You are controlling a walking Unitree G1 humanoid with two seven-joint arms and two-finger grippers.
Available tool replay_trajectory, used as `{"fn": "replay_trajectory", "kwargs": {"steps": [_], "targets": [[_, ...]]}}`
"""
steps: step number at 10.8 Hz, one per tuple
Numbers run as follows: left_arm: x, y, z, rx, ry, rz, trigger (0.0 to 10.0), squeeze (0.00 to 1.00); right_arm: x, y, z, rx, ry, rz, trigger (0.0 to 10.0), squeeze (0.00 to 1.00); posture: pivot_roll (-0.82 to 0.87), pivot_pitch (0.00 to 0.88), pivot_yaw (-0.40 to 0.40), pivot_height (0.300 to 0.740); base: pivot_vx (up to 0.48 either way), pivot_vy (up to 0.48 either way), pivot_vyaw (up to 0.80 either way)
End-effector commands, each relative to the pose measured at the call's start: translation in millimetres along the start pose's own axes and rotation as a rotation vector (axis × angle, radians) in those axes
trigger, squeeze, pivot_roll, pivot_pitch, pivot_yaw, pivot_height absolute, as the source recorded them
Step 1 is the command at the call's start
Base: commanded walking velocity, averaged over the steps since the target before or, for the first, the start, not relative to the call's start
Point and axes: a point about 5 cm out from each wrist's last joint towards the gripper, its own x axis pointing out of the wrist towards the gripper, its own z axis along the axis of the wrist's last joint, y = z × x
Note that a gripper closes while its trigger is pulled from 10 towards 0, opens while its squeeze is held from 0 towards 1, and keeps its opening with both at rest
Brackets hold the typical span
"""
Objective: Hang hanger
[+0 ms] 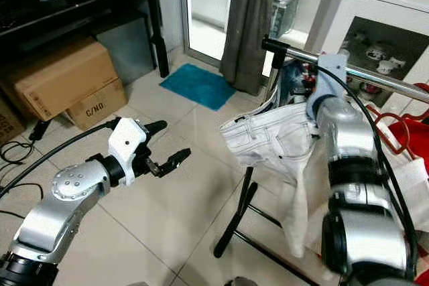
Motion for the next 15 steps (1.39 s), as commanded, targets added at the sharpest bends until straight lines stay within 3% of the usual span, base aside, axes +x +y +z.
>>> {"fn": "replay_trajectory", "kwargs": {"steps": [1,3,5,7,11,15], "targets": [[0.3,3.8,2,0.005,0.001,0.022,10.0,0.14,-4.9,2.2,25,0.003,-0.135,0.013,0.0,0.00,-0.07,0.000,0.016,0.740,0.000,0.000,0.00],[0.3,4.1,-4,0.012,0.030,0.060,10.0,0.00,-16.7,5.8,25,0.003,-0.193,0.018,0.0,0.00,-0.07,0.000,0.014,0.740,0.000,0.000,0.00],[-2.2,5.8,-8,0.042,0.041,0.103,10.0,0.00,-29.0,10.4,22,0.028,-0.251,0.030,0.0,0.00,-0.07,0.000,0.021,0.740,0.000,0.000,0.00],[-2.0,10.7,-8,0.033,0.018,0.165,10.0,0.00,-43.3,23.4,2,-0.001,-0.240,0.063,0.0,0.00,-0.08,0.000,0.031,0.740,0.000,0.000,0.00],[-5.1,3.5,-16,0.012,0.038,0.162,10.0,0.00,-68.0,31.7,-24,0.032,-0.209,0.020,0.0,0.00,-0.08,0.000,0.028,0.740,-0.124,0.000,0.00],[-6.2,3.0,-17,0.013,0.042,0.169,10.0,0.00,-80.2,42.4,-42,0.025,-0.154,0.044,0.0,0.00,-0.08,0.000,0.018,0.740,-0.266,0.000,0.00]]}}
